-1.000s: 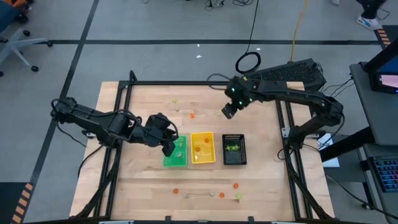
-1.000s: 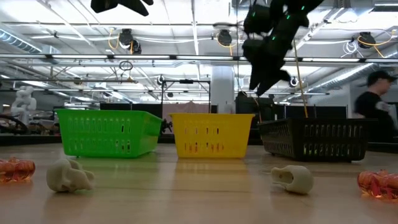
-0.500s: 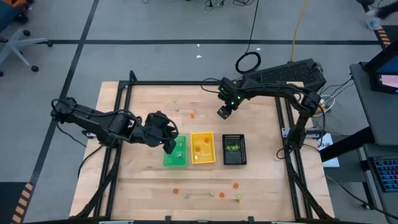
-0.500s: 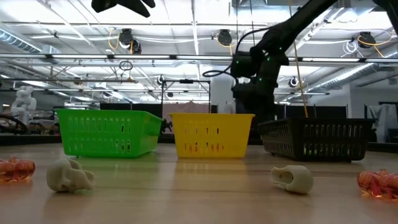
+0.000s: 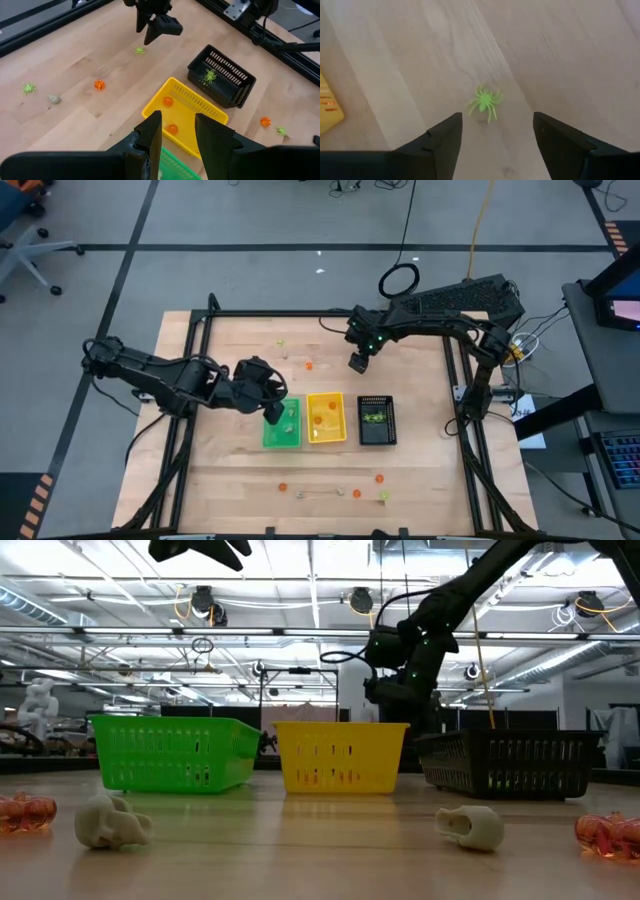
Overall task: Sort Halloween decoration
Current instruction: Put the green spider toy into the black basket
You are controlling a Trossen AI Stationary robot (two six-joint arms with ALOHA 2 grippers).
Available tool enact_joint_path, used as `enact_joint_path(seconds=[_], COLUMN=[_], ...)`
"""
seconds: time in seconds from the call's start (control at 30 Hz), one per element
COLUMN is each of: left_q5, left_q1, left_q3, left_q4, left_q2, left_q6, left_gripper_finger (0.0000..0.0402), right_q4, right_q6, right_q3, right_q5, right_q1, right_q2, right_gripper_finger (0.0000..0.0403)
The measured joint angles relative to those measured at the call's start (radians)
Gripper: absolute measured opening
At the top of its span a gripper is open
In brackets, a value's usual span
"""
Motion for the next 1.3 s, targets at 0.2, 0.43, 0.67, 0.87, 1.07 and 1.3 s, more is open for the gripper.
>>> enact_joint_path(seconds=[0.2, 0.43, 0.67, 0.87, 1.07, 1.3], left_q5=[-0.001, 0.001, 0.007, 0.011, 0.012, 0.012], left_q1=[0.03, 0.039, 0.038, 0.038, 0.038, 0.038], left_q3=[0.0, 0.0, 0.0, 0.0, 0.0, 0.0], left_q4=[0.0, 0.0, 0.0, 0.0, 0.0, 0.0], left_q2=[0.0, 0.0, 0.0, 0.0, 0.0, 0.0], left_q6=[0.001, 0.0, 0.0, 0.0, 0.0, 0.0], left_gripper_finger=[0.0116, 0.0116, 0.0116, 0.0116, 0.0116, 0.0116], right_q4=[0.038, 0.043, 0.081, 0.139, 0.147, 0.197], right_q6=[-0.089, -0.156, -0.251, -0.263, -0.307, -0.298], right_q3=[0.0, 0.0, -0.011, -0.058, -0.087, -0.159], right_q5=[-0.002, 0.0, -0.028, -0.028, -0.023, -0.023], right_q1=[0.011, 0.01, 0.017, 0.024, 0.023, 0.028], right_q2=[0.0, 0.003, 0.006, 0.01, 0.01, 0.007], right_gripper_finger=[0.0218, 0.0202, 0.0201, 0.0201, 0.0201, 0.0201])
